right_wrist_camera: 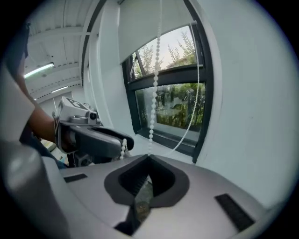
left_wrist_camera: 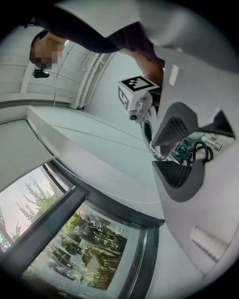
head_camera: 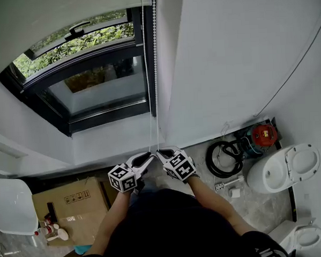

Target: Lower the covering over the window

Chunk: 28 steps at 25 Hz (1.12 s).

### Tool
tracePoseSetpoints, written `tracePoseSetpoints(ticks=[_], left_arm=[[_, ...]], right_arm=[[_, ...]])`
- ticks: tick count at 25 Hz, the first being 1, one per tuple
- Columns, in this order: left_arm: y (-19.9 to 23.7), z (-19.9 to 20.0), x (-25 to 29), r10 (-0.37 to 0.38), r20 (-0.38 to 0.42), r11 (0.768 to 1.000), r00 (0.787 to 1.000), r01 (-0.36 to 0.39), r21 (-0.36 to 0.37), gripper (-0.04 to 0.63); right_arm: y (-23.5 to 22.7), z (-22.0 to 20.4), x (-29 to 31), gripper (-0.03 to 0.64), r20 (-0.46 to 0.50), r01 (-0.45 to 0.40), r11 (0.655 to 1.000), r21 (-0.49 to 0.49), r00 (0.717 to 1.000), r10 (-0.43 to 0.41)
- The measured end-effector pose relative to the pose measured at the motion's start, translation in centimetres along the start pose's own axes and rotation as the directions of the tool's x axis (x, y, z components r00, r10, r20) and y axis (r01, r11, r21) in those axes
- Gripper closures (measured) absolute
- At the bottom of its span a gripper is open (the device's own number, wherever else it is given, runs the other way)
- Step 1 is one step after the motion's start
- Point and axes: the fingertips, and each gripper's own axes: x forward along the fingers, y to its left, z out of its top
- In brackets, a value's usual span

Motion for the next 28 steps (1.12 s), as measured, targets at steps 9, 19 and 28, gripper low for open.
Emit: tracePoseSetpoints(ticks=[9,19,28], left_arm=[[-2.1,2.8,-0.2,-0.026,0.009,0.993,1.0,0.025,0.118,0.509],[-4.8,7.1,-0.5,-0.099,0.07,0.979,0.993,0.085,0.186,0.437],[-6.5,13.3,0.6,-0.096,0.157,0.962,0.983,0.051,0.269,0.437]], right_arm=[[0.4,-2.0,0.9,0.604,-0.033,-0.018,0.999,0.036,0.999,0.019],[-0.4,-2.4,0.5,0.604,-0.038,0.016,0.999,0.043,0.999,-0.015],[0.8,-2.3,0.4,0.604,-0.04,-0.003,1.0,0.003,0.999,0.004]])
